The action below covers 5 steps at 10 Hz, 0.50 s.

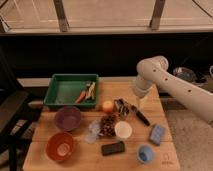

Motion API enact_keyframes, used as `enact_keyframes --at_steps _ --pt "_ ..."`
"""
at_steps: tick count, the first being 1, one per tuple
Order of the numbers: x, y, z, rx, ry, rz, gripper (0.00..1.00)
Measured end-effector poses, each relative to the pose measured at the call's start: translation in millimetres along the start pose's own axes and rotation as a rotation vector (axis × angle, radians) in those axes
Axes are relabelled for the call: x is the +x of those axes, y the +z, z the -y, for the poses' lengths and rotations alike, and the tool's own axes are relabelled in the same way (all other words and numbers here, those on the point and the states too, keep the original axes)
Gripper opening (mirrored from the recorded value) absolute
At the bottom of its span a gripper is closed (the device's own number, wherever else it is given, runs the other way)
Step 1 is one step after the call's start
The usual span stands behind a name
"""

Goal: Place sponge in plastic cup

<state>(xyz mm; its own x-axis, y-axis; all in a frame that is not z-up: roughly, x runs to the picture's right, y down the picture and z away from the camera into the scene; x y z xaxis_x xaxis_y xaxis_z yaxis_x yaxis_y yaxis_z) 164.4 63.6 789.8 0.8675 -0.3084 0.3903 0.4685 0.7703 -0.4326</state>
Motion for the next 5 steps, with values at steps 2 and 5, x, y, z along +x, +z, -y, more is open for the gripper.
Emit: enact_keyframes --at_steps 2,5 --pt "0.0 0.0 0.0 0.000 0.000 0.000 0.74" --pt "0.6 -1.5 -2.0 -0.007 -0.010 -0.015 0.74"
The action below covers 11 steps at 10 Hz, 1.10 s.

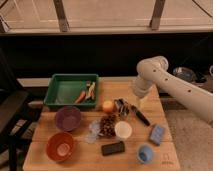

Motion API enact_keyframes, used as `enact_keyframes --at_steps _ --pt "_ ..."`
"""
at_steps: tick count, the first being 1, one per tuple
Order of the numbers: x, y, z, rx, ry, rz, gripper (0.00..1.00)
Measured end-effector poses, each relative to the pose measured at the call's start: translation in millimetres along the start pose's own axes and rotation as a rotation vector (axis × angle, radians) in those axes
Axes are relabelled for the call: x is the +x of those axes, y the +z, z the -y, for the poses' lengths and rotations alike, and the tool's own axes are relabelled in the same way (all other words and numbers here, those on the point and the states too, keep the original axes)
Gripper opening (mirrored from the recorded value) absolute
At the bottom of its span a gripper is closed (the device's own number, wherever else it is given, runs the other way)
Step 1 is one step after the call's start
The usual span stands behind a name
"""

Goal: Place sponge in plastic cup

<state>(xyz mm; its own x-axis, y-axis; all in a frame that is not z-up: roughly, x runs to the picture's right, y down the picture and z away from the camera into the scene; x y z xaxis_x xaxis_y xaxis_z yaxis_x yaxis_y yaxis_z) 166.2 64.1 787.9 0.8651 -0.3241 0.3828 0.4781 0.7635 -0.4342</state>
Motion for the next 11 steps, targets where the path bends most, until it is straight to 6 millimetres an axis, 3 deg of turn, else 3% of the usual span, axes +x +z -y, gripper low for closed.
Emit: enact_keyframes --at_steps 2,4,7,11 --pt "4.0 -15.4 -17.4 -0.044 -0.057 -0.061 0.74" --pt "22.6 -25.1 -52.3 -0.093 -0.055 -0.097 0.74" --pt "43.8 -26.5 -96.9 -0.147 0.013 -0.106 0.74" --pt "54.9 -20.6 -143.2 -0.175 0.113 -0.065 0.74"
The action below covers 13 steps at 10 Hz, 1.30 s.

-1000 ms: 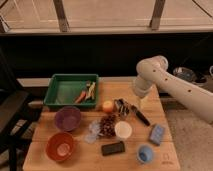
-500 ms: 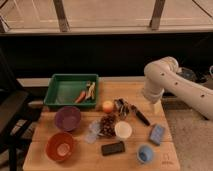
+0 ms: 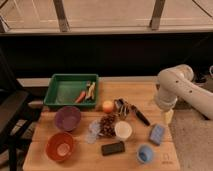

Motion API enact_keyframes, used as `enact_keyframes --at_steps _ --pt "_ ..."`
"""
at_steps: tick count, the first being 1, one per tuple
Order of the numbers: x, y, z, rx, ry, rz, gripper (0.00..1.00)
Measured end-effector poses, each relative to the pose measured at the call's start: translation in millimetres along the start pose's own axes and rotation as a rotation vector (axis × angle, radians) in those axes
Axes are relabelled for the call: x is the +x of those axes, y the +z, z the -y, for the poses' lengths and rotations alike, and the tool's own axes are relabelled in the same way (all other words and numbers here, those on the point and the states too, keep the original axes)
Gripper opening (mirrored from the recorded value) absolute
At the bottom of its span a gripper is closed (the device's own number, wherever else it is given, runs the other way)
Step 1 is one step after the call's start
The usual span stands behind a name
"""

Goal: Place sponge in plastic cup

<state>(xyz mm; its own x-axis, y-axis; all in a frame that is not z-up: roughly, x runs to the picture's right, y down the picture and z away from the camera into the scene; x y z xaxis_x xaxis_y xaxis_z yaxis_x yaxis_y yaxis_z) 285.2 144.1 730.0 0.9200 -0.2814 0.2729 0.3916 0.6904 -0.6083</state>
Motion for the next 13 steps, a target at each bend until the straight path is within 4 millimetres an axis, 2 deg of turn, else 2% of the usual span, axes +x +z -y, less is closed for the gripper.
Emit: enact_keyframes --at_steps 1,7,8,12,13 --pt "0.9 1.5 -5.4 -0.003 0.006 0.011 0.74" --pt "-1.9 5.4 -1.9 -0.006 -0.007 0.018 0.74" --pt "-2.4 11.6 -2.5 -0.016 -0.013 0.022 0.74" --pt "-4.8 68.2 -13.0 -0.054 -0.030 0.010 0.74" --pt "-5.0 76.6 -15.3 -0.058 -0.032 0.007 0.74"
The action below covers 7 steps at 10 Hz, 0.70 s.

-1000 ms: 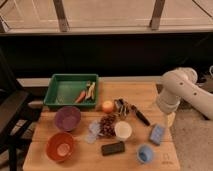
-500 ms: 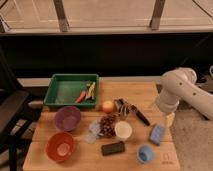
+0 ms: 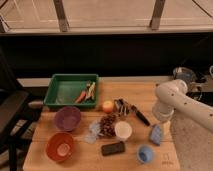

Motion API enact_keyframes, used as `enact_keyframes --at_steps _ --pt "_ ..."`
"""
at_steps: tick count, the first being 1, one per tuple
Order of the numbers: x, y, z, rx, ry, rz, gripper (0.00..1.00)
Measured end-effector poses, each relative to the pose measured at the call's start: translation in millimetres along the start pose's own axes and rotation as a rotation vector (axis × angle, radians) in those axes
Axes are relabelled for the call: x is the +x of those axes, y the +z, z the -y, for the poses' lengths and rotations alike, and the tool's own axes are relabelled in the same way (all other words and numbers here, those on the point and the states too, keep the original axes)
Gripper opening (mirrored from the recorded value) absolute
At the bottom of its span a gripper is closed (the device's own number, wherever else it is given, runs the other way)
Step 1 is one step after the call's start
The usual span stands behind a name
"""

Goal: Place sponge in plastic cup

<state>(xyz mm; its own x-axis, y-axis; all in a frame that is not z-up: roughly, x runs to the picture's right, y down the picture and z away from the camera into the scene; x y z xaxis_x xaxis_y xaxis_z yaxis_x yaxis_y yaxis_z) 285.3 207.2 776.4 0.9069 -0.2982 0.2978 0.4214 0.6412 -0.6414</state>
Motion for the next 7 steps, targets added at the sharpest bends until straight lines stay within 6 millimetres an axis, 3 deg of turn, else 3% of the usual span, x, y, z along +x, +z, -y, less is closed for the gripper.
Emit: enact_keyframes --at_steps 3,7 --pt "6.5 26.2 -3.3 0.000 0.012 0.011 0.74" --pt "24.2 40.7 -18.9 -0.002 0.058 0.060 0.69"
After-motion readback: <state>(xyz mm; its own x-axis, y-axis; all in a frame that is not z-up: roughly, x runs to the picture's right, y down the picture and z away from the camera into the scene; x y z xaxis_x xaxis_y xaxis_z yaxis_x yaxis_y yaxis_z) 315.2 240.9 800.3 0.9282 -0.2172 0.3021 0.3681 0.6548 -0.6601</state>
